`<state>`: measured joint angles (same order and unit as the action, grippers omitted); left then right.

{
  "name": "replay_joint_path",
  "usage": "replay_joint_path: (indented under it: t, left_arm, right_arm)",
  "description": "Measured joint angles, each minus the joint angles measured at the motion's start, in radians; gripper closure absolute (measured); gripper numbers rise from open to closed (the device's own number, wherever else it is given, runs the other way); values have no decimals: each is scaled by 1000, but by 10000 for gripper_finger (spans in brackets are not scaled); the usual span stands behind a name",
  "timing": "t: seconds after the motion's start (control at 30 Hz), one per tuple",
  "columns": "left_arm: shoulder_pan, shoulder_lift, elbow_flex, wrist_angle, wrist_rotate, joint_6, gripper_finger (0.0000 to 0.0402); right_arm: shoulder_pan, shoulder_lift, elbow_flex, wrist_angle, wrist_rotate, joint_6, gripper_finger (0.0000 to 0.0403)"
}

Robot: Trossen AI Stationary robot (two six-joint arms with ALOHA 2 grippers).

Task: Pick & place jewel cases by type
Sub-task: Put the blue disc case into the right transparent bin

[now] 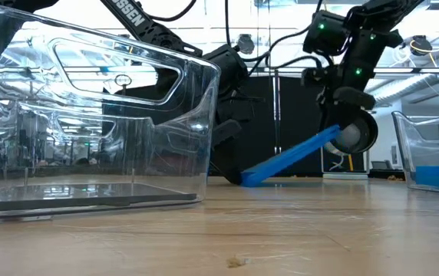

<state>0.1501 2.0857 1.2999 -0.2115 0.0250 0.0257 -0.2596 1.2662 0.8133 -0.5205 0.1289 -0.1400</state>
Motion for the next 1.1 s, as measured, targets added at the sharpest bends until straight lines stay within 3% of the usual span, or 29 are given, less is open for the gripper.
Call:
replay_joint_path:
  t: [0.33,0.5,0.83,1.1]
  left_arm:
    - [0,0,0,-1,0,-1,220]
    - [0,6,4,27,-5,-5,220]
    - [0,4,3,13,-3,-5,220]
    - [0,3,2,9,-2,-5,220]
  right_arm:
    - [13,-31,1,25,-7,19,207]
    - [72,-27,2,102,-92,21,207]
    - [151,-23,0,179,26,-29,206]
    - [152,-23,0,242,44,-78,207]
